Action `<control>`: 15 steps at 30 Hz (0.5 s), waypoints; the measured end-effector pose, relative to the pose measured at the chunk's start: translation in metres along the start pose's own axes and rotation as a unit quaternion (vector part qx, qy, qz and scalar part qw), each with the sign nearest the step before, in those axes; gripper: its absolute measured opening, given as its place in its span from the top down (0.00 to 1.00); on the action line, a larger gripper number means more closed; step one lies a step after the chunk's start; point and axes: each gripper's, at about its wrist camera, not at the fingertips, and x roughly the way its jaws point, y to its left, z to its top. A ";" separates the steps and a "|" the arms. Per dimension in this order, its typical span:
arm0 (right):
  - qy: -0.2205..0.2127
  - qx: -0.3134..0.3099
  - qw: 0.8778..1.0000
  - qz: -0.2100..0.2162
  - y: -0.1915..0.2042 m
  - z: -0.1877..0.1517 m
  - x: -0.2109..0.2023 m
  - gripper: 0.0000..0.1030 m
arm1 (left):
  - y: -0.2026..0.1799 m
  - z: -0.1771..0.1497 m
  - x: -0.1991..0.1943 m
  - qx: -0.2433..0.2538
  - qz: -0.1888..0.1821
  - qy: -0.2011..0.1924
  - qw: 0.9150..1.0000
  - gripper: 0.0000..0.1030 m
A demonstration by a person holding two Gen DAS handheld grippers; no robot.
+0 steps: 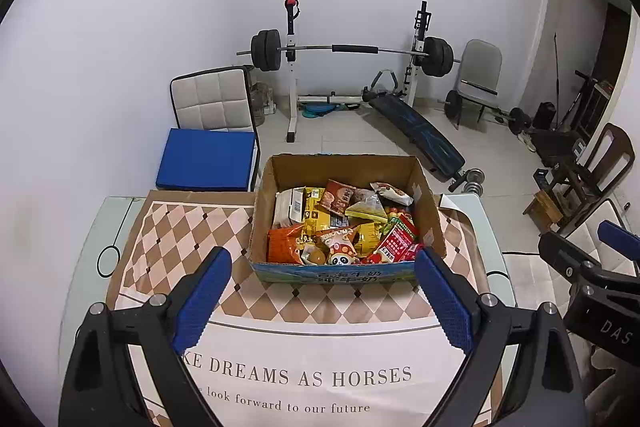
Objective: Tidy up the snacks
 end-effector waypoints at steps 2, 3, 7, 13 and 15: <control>0.001 0.000 1.000 0.002 -0.001 0.000 -0.001 0.04 | 0.000 0.000 0.000 0.000 0.000 0.000 1.000 0.09; 0.003 0.001 1.000 0.003 -0.002 0.000 0.000 0.04 | -0.001 0.000 0.000 0.000 0.000 0.000 1.000 0.09; 0.006 0.001 1.000 0.004 -0.003 -0.003 -0.001 0.04 | 0.000 0.000 0.000 -0.001 0.001 0.001 1.000 0.09; 0.006 0.000 1.000 0.004 -0.004 -0.005 -0.002 0.04 | 0.000 0.000 0.000 -0.001 0.000 0.000 1.000 0.09; 0.005 -0.001 1.000 0.003 -0.004 -0.005 -0.003 0.04 | 0.000 0.000 0.000 -0.001 0.000 0.001 1.000 0.09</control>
